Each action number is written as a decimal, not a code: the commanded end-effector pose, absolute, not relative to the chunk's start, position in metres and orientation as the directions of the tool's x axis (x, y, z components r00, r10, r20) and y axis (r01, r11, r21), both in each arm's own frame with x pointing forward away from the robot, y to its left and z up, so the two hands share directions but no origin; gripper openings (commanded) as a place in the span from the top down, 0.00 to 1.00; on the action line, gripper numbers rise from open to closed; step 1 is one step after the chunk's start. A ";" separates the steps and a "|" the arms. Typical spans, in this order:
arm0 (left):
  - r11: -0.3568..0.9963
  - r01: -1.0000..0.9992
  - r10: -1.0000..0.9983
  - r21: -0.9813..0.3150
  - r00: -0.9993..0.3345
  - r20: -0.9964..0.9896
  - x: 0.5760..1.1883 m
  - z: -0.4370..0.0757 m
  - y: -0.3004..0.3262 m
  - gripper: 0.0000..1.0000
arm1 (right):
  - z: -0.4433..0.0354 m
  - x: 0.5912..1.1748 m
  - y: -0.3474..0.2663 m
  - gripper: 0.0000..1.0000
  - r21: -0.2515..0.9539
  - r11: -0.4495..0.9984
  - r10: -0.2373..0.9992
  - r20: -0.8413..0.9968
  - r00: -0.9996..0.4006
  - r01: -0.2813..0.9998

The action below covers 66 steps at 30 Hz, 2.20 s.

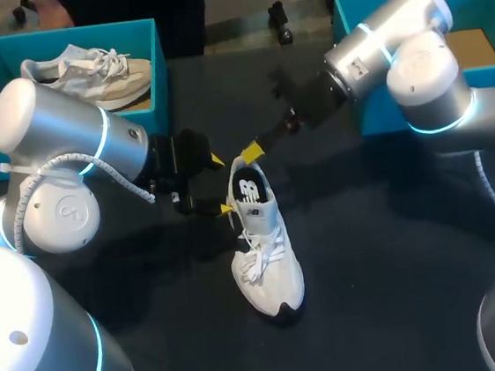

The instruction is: Take the shoe out of the shoebox, open the shoe tongue, remove and reinsert the insole, then place the shoe into the shoebox

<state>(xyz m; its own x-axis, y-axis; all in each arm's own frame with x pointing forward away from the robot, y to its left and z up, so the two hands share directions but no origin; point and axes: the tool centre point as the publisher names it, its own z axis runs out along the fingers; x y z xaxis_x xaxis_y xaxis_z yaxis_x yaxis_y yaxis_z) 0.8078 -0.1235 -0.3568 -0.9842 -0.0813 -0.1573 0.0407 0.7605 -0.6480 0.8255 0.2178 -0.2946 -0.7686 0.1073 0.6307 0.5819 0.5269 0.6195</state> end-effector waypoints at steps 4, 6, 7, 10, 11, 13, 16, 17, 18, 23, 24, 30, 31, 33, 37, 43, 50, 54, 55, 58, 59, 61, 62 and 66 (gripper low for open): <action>0.762 0.041 -0.083 -0.647 -0.984 -0.159 0.808 -0.358 -0.125 0.00 | -0.271 0.825 0.215 0.51 0.641 0.516 0.136 0.594 -0.793 0.569; 0.762 0.041 -0.083 -0.647 -0.984 -0.159 0.808 -0.358 -0.125 0.00 | -0.267 0.825 0.213 0.50 0.645 0.501 0.157 0.588 -0.793 0.577; 0.762 0.041 -0.083 -0.647 -0.984 -0.159 0.808 -0.358 -0.125 0.00 | -0.264 0.824 0.212 0.50 0.648 0.492 0.168 0.585 -0.793 0.582; 0.762 0.041 -0.083 -0.647 -0.984 -0.159 0.808 -0.358 -0.125 0.00 | -0.252 0.823 0.208 0.51 0.649 0.476 0.201 0.577 -0.792 0.594; 0.762 0.041 -0.083 -0.647 -0.984 -0.159 0.808 -0.358 -0.125 0.00 | -0.248 0.822 0.206 0.51 0.650 0.468 0.210 0.575 -0.790 0.598; 0.762 0.041 -0.083 -0.647 -0.984 -0.159 0.808 -0.358 -0.125 0.00 | -0.240 0.821 0.202 0.51 0.648 0.463 0.232 0.570 -0.789 0.604; 0.762 0.041 -0.083 -0.647 -0.984 -0.159 0.808 -0.358 -0.125 0.00 | -0.232 0.818 0.193 0.51 0.635 0.452 0.264 0.575 -0.774 0.626; 0.762 0.041 -0.083 -0.647 -0.984 -0.159 0.808 -0.358 -0.125 0.00 | -0.230 0.817 0.191 0.53 0.629 0.449 0.278 0.577 -0.768 0.634; 0.762 0.041 -0.083 -0.647 -0.984 -0.159 0.808 -0.358 -0.125 0.00 | -0.229 0.815 0.187 0.54 0.622 0.447 0.291 0.578 -0.762 0.643; 0.761 0.035 -0.098 -0.648 -0.981 -0.169 0.814 -0.339 -0.107 0.00 | -0.223 0.810 0.178 0.60 0.610 0.419 0.335 0.584 -0.739 0.672; 0.763 0.037 -0.098 -0.645 -0.980 -0.172 0.816 -0.335 -0.104 0.00 | -0.223 0.809 0.176 0.60 0.604 0.419 0.342 0.586 -0.734 0.678; 0.767 0.024 -0.111 -0.641 -0.979 -0.170 0.823 -0.313 -0.080 0.00 | -0.223 0.807 0.173 0.76 0.559 0.408 0.392 0.607 -0.691 0.722; 0.772 0.031 -0.103 -0.635 -0.980 -0.172 0.825 -0.311 -0.076 0.00 | -0.223 0.807 0.173 0.83 0.550 0.404 0.405 0.609 -0.682 0.731; 0.780 0.029 -0.099 -0.625 -0.980 -0.170 0.828 -0.307 -0.069 0.00 | -0.224 0.807 0.173 1.00 0.516 0.402 0.439 0.617 -0.653 0.757; 0.792 0.037 -0.075 -0.609 -0.985 -0.157 0.834 -0.299 -0.056 0.00 | -0.224 0.807 0.174 1.00 0.426 0.428 0.512 0.613 -0.602 0.797; 0.788 0.072 -0.018 -0.612 -0.990 -0.139 0.838 -0.285 -0.040 0.00 | -0.224 0.807 0.174 1.00 0.426 0.428 0.512 0.613 -0.602 0.797; 0.808 0.085 -0.008 -0.584 -0.988 -0.155 0.844 -0.273 -0.015 0.00 | -0.224 0.807 0.174 1.00 0.426 0.428 0.512 0.613 -0.602 0.797; 0.815 0.082 -0.017 -0.574 -0.986 -0.166 0.851 -0.267 0.004 0.00 | -0.224 0.807 0.174 1.00 0.426 0.428 0.512 0.613 -0.602 0.797; 0.825 0.084 -0.018 -0.559 -0.985 -0.174 0.853 -0.266 0.009 0.00 | -0.224 0.807 0.174 1.00 0.426 0.428 0.512 0.613 -0.602 0.797; 0.834 0.074 -0.031 -0.547 -0.983 -0.179 0.859 -0.260 0.023 0.00 | -0.223 0.808 0.177 1.00 0.390 0.405 0.581 0.589 -0.562 0.827; 0.831 0.069 -0.036 -0.552 -0.983 -0.178 0.861 -0.258 0.026 0.00 | -0.223 0.808 0.178 1.00 0.397 0.400 0.590 0.578 -0.564 0.826; 0.835 0.067 -0.046 -0.547 -0.981 -0.190 0.865 -0.255 0.032 0.00 | -0.224 0.806 0.181 1.00 0.364 0.371 0.667 0.537 -0.518 0.855; 0.835 0.066 -0.046 -0.547 -0.981 -0.189 0.866 -0.254 0.035 0.00 | -0.225 0.805 0.182 1.00 0.347 0.361 0.690 0.525 -0.499 0.865; 0.846 0.049 -0.057 -0.530 -0.982 -0.180 0.872 -0.253 0.047 0.00 | -0.227 0.802 0.189 1.00 0.302 0.318 0.802 0.419 -0.425 0.899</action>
